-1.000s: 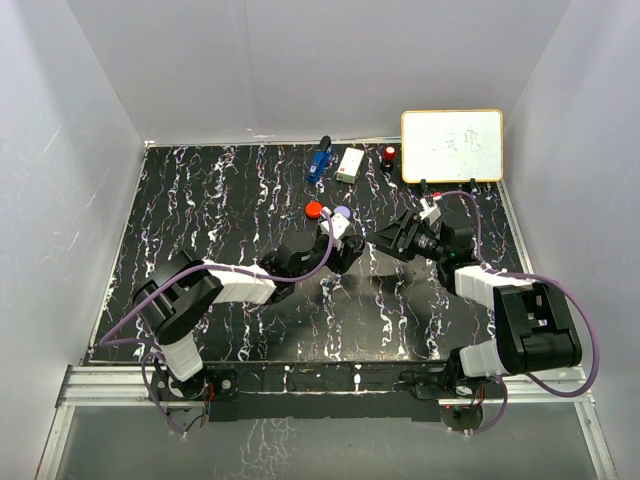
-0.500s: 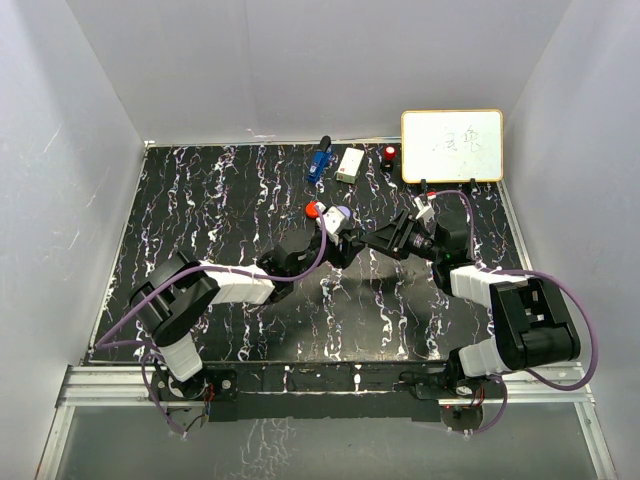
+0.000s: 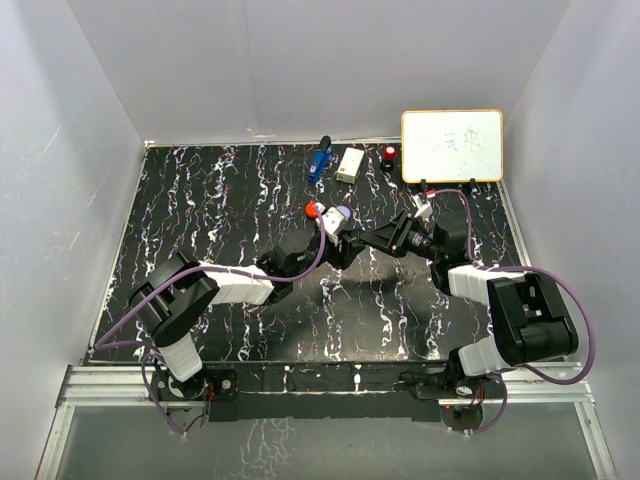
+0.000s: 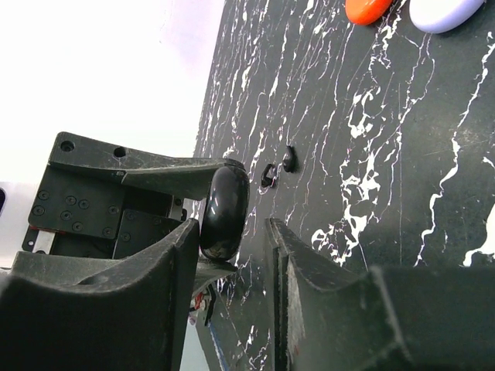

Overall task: Insert the wireless bluetooth earbuds into the charging case
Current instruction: Open the charging case.

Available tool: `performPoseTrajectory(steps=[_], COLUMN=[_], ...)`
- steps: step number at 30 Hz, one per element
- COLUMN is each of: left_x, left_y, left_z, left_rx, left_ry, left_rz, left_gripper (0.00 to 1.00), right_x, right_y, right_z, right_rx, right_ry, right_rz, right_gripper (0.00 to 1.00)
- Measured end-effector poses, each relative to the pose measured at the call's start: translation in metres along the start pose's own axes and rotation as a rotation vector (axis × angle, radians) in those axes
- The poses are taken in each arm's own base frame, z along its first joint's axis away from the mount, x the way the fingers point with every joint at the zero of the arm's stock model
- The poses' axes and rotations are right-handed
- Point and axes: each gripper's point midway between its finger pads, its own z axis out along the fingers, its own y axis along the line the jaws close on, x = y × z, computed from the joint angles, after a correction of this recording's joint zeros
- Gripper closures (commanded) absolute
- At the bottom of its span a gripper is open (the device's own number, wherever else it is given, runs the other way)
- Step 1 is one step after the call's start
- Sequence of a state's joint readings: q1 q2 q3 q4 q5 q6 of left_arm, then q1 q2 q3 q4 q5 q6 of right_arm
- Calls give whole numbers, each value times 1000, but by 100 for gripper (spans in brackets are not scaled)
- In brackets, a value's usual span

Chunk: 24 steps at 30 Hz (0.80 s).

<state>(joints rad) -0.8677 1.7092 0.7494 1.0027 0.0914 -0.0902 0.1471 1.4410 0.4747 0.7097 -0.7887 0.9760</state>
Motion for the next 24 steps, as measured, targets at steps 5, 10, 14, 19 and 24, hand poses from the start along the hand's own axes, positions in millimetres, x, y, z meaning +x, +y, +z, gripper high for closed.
performPoseTrajectory(steps=[5, 10, 14, 19, 24], left_x=[2, 2, 3, 3, 3], left_y=[0, 1, 1, 1, 1], left_z=[-1, -1, -1, -1, -1], left_rx=[-1, -2, -3, -3, -5], left_ry=[3, 5, 6, 6, 6], left_rz=[0, -1, -1, 0, -1], left_gripper=[100, 100, 100, 100, 56], right_x=[0, 1, 1, 1, 1], right_y=[2, 4, 3, 3, 3], right_z=[1, 2, 3, 3, 3], right_rx=[-12, -19, -17, -17, -16], right_ry=[2, 3, 4, 3, 3], right_rz=[3, 6, 15, 21, 26], right_gripper=[71, 82, 90, 97, 99])
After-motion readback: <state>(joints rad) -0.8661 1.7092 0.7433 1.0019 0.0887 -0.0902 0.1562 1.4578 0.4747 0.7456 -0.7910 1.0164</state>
